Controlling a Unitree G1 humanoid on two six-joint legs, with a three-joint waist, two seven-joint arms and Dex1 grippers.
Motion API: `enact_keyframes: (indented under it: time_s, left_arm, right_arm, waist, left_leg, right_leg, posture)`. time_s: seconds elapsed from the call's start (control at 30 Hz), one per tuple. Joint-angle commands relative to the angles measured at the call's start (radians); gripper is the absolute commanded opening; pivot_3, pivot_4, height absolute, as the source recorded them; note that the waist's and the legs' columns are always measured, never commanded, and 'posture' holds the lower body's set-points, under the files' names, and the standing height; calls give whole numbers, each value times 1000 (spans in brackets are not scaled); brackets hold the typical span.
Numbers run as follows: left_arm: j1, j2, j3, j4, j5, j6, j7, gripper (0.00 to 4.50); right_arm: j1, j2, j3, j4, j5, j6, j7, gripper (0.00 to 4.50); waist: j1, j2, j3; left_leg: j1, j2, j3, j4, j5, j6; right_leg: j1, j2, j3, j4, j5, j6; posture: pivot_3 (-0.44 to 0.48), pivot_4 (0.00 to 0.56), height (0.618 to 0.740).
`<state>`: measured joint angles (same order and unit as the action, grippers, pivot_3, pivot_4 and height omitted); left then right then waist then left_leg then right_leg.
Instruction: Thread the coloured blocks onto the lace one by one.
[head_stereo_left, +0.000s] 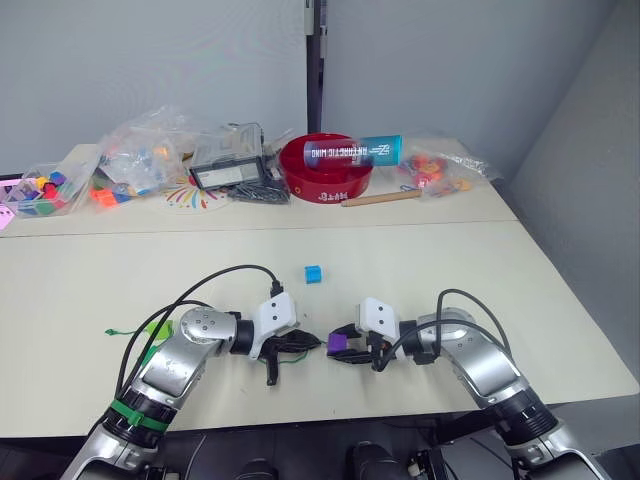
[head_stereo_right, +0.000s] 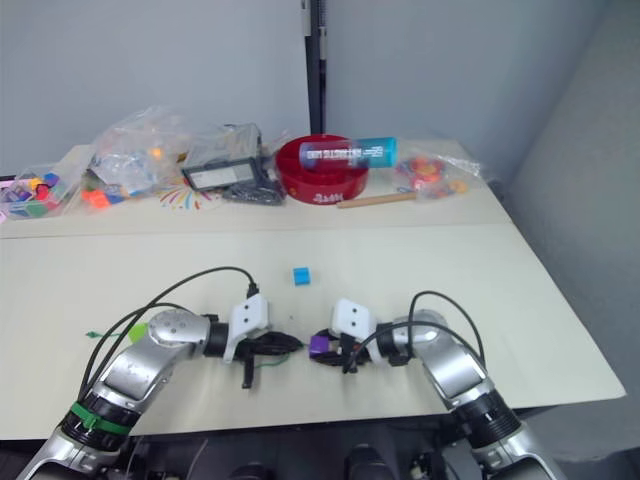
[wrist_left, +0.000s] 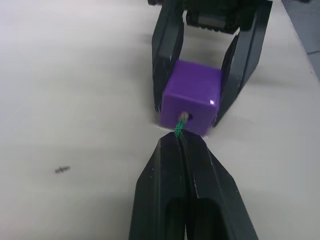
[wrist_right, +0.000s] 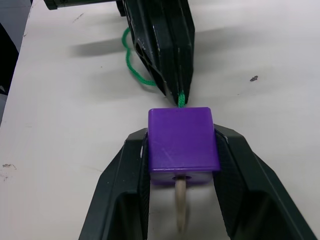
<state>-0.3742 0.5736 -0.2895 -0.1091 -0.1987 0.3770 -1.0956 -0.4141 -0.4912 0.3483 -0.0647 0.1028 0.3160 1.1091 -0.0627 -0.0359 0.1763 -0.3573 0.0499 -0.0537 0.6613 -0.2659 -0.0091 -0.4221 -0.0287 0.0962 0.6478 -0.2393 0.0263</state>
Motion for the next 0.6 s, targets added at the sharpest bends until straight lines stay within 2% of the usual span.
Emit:
enact_keyframes:
  time_s: [0.03, 0.37, 0.6]
  left_arm:
    - [-25, -13, -20, -15, 1, -11, -10, 0]
    - [-13, 1, 18, -29, -36, 28, -9, 0]
    - [7, 52, 62, -70, -87, 48, -42, 2126]
  right_arm:
    - [6, -3, 15, -9, 3, 5, 1, 1194]
    - [6, -1, 18, -13, 3, 14, 0, 1194]
    - [6, 3, 18, -19, 8, 37, -3, 1194]
  waist:
    - [0, 0, 0]
    - [-1, 0, 0]
    - [-1, 0, 0]
  left_leg:
    - [0, 0, 0, 0, 0, 0]
    - [0, 0, 0, 0, 0, 0]
    - [0, 0, 0, 0, 0, 0]
  right_leg:
    - [0, 0, 0, 0, 0, 0]
    - [0, 0, 0, 0, 0, 0]
    - [0, 0, 0, 0, 0, 0]
  posture:
    - [0, 150, 731]
    - [0, 150, 731]
    - [0, 150, 731]
